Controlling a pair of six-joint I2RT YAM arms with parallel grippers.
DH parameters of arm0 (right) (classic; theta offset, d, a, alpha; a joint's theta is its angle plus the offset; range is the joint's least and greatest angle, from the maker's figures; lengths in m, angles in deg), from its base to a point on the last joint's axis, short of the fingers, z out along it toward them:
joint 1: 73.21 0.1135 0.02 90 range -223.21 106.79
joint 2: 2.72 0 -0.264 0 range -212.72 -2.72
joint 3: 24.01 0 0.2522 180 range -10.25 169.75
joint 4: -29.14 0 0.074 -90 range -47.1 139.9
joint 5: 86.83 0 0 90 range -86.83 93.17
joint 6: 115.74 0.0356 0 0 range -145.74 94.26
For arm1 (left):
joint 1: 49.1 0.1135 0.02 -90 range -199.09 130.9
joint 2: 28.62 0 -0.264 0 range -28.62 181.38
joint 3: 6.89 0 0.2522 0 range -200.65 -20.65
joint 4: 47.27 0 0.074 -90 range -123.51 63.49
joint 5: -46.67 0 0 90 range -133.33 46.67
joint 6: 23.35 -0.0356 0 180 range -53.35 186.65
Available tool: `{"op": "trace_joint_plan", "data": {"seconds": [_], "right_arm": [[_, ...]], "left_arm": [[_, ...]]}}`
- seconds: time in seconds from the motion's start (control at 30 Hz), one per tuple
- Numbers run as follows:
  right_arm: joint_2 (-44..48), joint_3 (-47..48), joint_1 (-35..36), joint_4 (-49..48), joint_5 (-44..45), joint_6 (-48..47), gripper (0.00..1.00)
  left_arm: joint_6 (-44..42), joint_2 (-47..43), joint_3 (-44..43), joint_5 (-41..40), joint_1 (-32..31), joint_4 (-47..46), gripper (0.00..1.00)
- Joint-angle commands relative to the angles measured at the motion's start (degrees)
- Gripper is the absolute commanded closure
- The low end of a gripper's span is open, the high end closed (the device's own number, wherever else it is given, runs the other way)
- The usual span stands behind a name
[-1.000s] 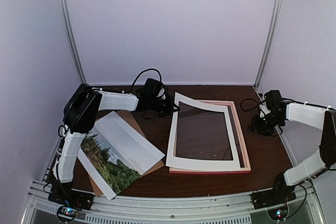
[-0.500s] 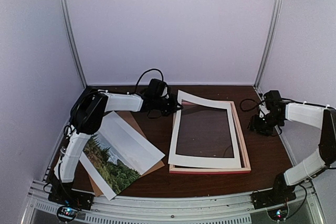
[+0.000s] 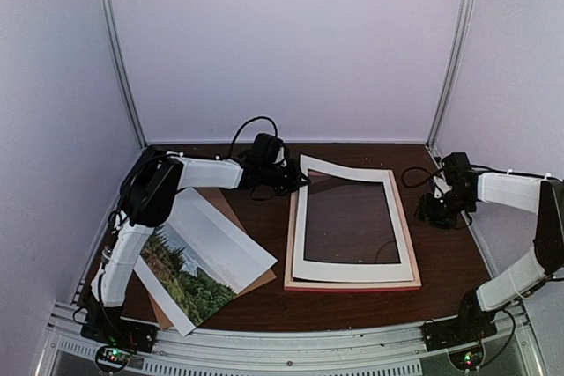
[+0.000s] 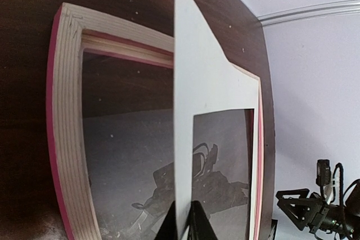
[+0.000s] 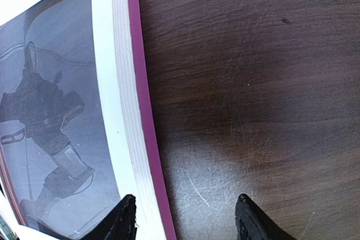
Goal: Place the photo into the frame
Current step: Place the mat board on the glass panel.
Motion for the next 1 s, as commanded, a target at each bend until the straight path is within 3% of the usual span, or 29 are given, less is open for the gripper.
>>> {"op": "trace_joint_plan", "data": {"seconds": [0.0, 0.4, 0.57, 0.97], "right_arm": [[-0.5, -0.1, -0.2, -1.4, -0.4, -0.5, 0.4], [-1.2, -0.6, -0.2, -2.4, -1.1, -0.2, 0.39], [-1.4, -0.8, -0.2, -2.7, -1.2, -0.2, 0.39], [-1.7, -0.8, 0.0, -3.2, -1.6, 0.1, 0.39]], "left_arm": [[-0.4, 0.8, -2.0, 0.9, -0.3, -0.4, 0.9], [-2.6, -0.4, -1.0, 1.5, -0.5, 3.3, 0.82], [-3.5, -0.6, -1.0, 1.9, -0.5, 5.1, 0.73], [-6.7, -0.6, -3.1, 1.9, -0.6, 9.9, 0.63]]}}
